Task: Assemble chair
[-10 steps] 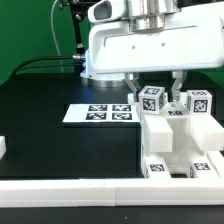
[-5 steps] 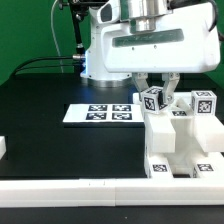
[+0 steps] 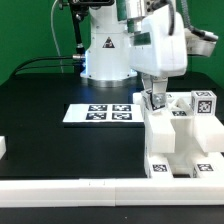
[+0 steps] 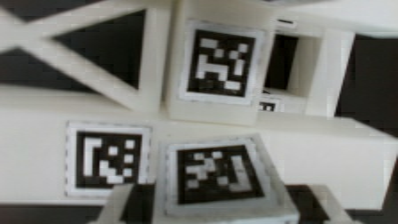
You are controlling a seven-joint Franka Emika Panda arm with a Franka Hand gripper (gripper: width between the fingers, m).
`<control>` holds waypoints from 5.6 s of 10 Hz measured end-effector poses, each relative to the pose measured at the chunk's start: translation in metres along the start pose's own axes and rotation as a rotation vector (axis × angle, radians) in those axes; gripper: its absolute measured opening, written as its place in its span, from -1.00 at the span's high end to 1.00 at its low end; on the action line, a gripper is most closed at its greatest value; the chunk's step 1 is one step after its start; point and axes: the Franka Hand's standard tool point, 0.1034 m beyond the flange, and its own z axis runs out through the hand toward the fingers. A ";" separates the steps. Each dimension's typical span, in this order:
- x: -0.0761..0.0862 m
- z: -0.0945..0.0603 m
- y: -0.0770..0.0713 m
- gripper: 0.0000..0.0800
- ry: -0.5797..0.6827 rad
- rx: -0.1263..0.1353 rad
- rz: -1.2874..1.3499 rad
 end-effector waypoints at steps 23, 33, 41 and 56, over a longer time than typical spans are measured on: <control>0.000 0.001 -0.001 0.31 0.050 -0.005 -0.470; -0.008 0.007 0.003 -0.29 -0.009 0.010 0.161; 0.000 0.001 0.003 -0.62 -0.021 -0.047 -0.744; -0.003 0.004 0.001 0.34 0.035 -0.078 -0.436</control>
Offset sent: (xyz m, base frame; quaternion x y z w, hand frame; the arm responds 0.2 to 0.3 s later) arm 0.0027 0.0068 0.0065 -0.0352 0.0212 -0.1419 0.9890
